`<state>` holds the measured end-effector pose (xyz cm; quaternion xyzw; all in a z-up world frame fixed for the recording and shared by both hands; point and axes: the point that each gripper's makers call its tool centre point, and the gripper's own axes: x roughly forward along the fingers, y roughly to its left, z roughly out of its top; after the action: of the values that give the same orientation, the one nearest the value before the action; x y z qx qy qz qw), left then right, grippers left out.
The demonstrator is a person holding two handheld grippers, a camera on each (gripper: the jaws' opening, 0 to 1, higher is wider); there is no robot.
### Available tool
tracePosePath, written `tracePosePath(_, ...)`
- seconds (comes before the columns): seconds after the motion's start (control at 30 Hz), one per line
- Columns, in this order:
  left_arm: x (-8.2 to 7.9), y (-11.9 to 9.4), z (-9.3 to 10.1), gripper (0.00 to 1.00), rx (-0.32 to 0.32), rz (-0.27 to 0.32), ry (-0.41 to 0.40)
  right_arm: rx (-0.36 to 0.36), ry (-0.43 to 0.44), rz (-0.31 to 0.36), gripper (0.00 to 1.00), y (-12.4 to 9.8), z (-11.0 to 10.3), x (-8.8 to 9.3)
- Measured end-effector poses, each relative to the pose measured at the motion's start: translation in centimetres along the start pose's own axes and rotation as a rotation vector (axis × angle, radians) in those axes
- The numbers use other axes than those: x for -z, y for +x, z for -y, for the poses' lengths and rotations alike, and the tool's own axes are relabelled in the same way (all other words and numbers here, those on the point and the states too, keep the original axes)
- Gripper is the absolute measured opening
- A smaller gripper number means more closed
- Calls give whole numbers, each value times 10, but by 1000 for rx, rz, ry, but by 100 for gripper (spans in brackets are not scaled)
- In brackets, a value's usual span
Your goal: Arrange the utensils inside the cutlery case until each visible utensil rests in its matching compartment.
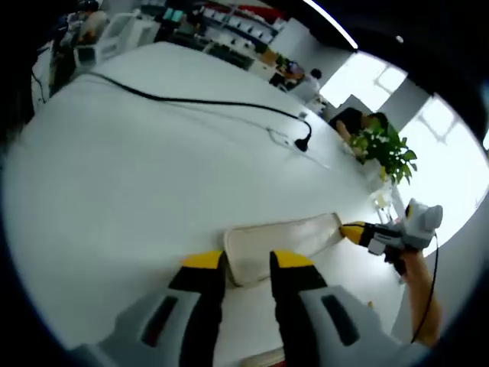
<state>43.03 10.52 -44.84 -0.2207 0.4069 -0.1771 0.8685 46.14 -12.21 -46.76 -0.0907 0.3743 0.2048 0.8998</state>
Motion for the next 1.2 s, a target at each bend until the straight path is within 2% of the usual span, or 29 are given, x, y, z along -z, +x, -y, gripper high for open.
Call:
tracePosePath(0.07,-2,-2,2,25,8,4,3,-1,-5,0,4,0,-1,0)
tracePosePath(0.2,-6,-4,4,25,41,18,-59,1,3,2,4,0,0,1)
tracePosePath(0.37,-13,-4,11,23,78,56,-98,9,15,1,3,-1,1,1)
tracePosePath(0.6,-12,-6,18,22,113,66,-141,11,8,3,3,-1,3,1)
tracePosePath(0.73,-13,-6,19,21,143,88,-203,13,17,8,3,-1,5,1)
tracePosePath(0.8,-19,-9,25,18,196,107,-246,8,25,5,3,-1,6,1)
tracePosePath(0.9,-16,-13,49,14,351,68,-356,10,15,4,3,-2,4,1)
tracePosePath(0.93,-16,-13,52,14,360,75,-358,11,12,3,3,-2,4,1)
tracePosePath(1.03,-17,-6,52,10,305,98,-282,11,9,4,3,-2,5,1)
tracePosePath(1.07,-15,-5,55,8,312,97,-293,9,9,7,3,-2,5,1)
tracePosePath(1.13,-23,-5,59,6,342,119,-357,13,1,9,3,-3,6,2)
tracePosePath(1.2,-22,-6,59,4,355,114,-343,-8,-25,23,4,-3,6,1)
